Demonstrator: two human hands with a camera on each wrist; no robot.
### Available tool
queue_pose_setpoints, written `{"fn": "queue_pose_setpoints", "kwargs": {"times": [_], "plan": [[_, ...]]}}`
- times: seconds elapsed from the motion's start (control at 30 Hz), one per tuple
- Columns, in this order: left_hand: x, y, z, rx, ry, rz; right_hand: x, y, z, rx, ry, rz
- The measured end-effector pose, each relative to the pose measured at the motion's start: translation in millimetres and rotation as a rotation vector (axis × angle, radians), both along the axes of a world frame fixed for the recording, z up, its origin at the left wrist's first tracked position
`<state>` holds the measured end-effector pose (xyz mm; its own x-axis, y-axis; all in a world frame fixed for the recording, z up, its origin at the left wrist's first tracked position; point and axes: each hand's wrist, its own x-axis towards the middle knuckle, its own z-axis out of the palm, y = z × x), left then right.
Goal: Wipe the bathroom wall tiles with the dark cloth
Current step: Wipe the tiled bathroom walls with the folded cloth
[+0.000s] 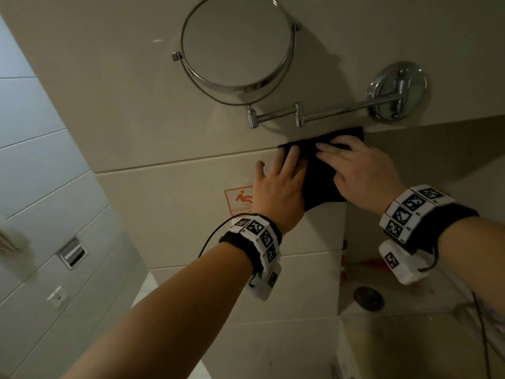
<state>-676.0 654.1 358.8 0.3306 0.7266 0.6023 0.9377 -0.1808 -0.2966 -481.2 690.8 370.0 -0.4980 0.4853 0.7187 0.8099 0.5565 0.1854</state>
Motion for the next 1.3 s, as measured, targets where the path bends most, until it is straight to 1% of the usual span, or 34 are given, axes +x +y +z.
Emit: {"fn": "queue_pose_setpoints", "kwargs": {"times": [0.17, 0.3, 0.43, 0.67, 0.8, 0.9, 1.07, 1.17, 1.3], "plan": [[-13.6, -1.0, 5.2, -0.020, 0.094, 0.007, -11.5, -0.9, -5.4, 0.036, -0.017, -0.024], [-35.2, -4.3, 3.0, 0.004, 0.073, 0.015, -32.9, -2.4, -7.3, 0.042, -0.035, -0.011], [-76.7, -12.4, 0.5, 0.032, 0.059, 0.044, -76.3, -4.5, -7.0, 0.049, -0.081, 0.034], [-159.6, -31.6, 1.0, 0.016, 0.058, 0.175, -163.1, -8.2, 0.3, 0.049, -0.102, 0.154], [-183.7, -39.4, 3.1, 0.007, 0.035, 0.201, -194.3, -11.7, 2.5, 0.061, -0.081, 0.196], [-180.3, -37.5, 2.7, 0.017, 0.004, 0.177, -194.6, -10.3, 1.4, 0.034, -0.105, 0.192], [-165.7, -31.1, 0.1, 0.061, -0.055, 0.158, -179.3, -5.6, 7.4, -0.001, -0.124, 0.221], [-151.0, -29.4, 0.1, 0.064, -0.063, 0.132, -162.1, -2.6, 7.4, -0.002, -0.129, 0.212], [-115.8, -21.9, 1.1, 0.055, -0.059, 0.081, -125.2, -1.1, 5.9, 0.011, -0.109, 0.178]]}}
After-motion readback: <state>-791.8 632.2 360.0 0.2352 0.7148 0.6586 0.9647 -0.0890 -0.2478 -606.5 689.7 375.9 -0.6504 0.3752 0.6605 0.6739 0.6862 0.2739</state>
